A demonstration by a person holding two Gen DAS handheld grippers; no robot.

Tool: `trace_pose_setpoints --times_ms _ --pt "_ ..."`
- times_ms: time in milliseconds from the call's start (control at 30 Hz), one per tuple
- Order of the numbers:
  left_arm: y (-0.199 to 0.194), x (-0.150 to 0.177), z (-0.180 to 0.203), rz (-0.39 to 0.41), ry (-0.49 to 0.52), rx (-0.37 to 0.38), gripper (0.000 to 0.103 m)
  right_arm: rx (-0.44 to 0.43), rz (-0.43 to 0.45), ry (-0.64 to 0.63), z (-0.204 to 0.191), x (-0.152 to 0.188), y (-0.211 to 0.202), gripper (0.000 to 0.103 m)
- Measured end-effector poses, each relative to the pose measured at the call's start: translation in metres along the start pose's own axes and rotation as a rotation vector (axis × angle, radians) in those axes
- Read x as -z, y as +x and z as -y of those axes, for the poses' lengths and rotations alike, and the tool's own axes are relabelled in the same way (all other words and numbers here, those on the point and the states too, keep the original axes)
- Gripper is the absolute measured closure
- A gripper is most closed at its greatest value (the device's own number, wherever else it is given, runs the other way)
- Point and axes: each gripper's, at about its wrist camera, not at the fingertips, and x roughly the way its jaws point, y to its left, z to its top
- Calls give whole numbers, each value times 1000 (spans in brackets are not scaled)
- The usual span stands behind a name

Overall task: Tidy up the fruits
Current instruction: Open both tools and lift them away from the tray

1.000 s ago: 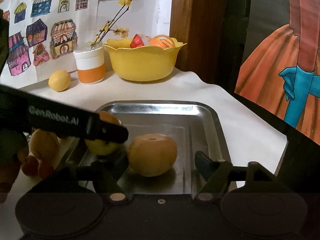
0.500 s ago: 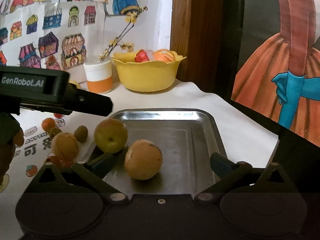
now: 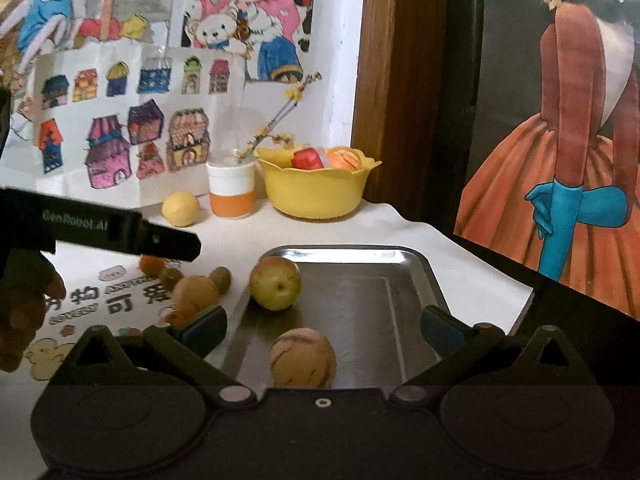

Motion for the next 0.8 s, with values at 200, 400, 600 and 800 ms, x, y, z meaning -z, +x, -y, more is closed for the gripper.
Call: trace_pose_setpoints --times_ms 200,400,600,800 --pt "-25 18 -3 -2 36 -38 0 18 4 -35 -21 13 -29 1" --pt "-43 35 -11 -34 76 -54 0 6 -23 -55 -40 26 -47 1" --pt "-59 50 -29 -79 79 -70 0 -12 -58 -73 -59 36 -57 1" --pt "-74 64 -47 -113 90 -89 0 -29 -95 -65 -77 43 -62 1"
